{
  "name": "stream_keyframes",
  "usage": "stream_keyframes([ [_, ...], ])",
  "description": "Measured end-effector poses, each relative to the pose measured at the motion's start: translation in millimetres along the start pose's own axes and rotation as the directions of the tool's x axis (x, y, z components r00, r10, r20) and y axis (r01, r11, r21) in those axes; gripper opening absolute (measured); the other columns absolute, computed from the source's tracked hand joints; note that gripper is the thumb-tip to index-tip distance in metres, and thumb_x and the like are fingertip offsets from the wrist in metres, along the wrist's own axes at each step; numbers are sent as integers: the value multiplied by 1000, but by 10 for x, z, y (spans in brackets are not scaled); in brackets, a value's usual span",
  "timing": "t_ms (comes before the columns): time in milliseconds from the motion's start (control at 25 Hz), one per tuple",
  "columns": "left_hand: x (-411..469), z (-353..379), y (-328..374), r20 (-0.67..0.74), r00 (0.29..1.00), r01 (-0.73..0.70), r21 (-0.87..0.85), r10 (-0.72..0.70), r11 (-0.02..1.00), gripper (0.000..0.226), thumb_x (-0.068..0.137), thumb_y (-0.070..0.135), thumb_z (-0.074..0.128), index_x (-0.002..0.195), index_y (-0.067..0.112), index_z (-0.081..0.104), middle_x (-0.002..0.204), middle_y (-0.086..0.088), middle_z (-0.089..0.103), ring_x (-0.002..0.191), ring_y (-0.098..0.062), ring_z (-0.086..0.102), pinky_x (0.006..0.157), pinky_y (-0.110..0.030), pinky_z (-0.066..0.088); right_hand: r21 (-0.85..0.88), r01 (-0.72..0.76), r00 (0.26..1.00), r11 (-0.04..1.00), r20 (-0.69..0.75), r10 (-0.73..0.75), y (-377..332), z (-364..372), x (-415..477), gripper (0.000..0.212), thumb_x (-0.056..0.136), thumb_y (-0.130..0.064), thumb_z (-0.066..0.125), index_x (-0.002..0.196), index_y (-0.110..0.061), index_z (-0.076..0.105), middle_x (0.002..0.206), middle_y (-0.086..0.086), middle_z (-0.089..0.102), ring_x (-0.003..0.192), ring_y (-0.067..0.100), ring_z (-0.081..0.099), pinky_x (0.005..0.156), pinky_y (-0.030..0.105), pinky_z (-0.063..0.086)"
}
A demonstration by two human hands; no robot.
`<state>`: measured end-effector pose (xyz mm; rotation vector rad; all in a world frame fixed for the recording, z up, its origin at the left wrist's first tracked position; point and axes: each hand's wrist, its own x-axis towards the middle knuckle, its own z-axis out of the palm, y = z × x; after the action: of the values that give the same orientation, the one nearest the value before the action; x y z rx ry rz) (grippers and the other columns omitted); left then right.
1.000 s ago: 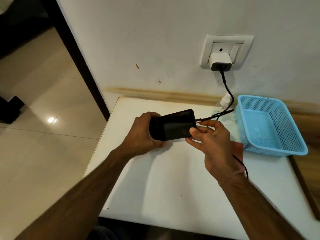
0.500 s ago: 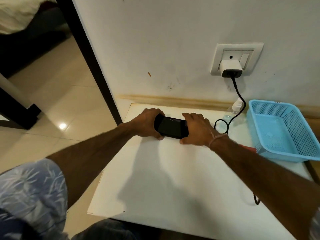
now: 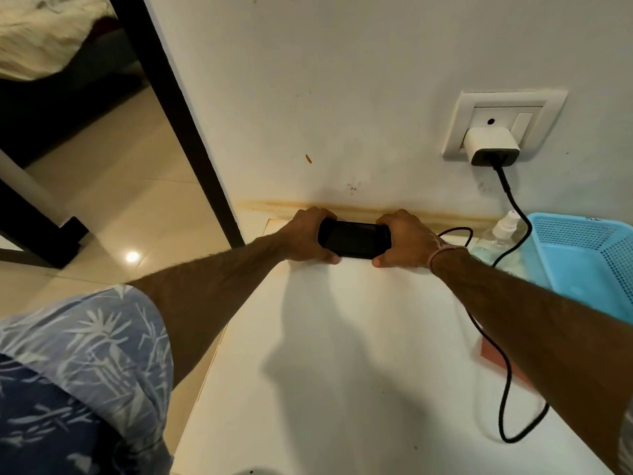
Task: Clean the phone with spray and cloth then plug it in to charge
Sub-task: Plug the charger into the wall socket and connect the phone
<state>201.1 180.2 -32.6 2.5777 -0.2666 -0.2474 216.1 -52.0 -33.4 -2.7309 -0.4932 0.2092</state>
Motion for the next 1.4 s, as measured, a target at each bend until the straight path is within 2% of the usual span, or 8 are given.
stream_keyframes([
  [280,47,-4,-2,22,1000,0,10,0,1000,82,69,32,90,138,16,49,131,-3,49,128,-24,40,105,-42,46,-51,-27,999,998,26,29,12,21,98,77,57,-38,87,122,-12,55,113,10,54,101,28,55,89,43,53],
  [680,81,29,38,52,997,46,88,-51,995,85,75,32,87,143,15,40,142,-8,44,131,-28,34,104,-37,39,-121,-82,992,989,86,93,-8,45,173,81,60,-39,83,126,-11,45,117,12,51,109,30,51,93,43,50],
  [880,-98,58,155,-86,993,100,194,-85,976,101,72,39,88,152,17,30,153,-9,34,139,-32,30,114,-46,35,4,-73,997,997,-11,73,-135,-3,-209,99,68,-28,84,146,-9,26,140,19,38,127,37,41,105,42,40],
  [960,-251,121,231,-155,983,128,182,-100,975,102,73,38,87,154,18,27,157,-8,29,143,-32,25,117,-48,32,65,-37,996,997,-78,42,-152,-52,-510,95,73,-29,82,148,-10,27,146,16,34,132,34,38,109,38,35],
  [1080,-569,339,388,-215,972,134,183,-93,974,100,75,40,85,154,18,28,158,-8,26,145,-32,24,119,-44,28,206,-28,979,978,-190,68,-131,-171,-980,68,78,-29,79,136,-16,44,137,7,47,122,25,51,102,34,42],
  [1160,-810,553,574,-203,976,110,121,-84,987,90,81,38,80,153,19,29,160,-6,25,147,-30,21,120,-41,25,340,-3,936,941,-330,122,-136,-343,-1242,45,81,-25,76,121,-18,55,122,1,60,98,15,64,87,29,52],
  [1280,-1061,861,826,-83,996,24,109,-15,994,72,98,33,60,158,18,24,166,-3,20,153,-25,14,126,-38,14,473,53,804,879,-543,244,-173,-724,-1490,18,86,-16,71,101,-16,63,95,-2,69,72,5,64,65,7,47],
  [1400,-1090,989,968,55,998,8,191,-18,982,66,106,33,42,162,17,11,171,-3,6,157,-28,0,127,-41,3,560,86,624,824,-675,394,-162,-1083,-1558,12,86,-15,68,97,-15,63,86,-3,68,69,5,63,65,12,50],
])
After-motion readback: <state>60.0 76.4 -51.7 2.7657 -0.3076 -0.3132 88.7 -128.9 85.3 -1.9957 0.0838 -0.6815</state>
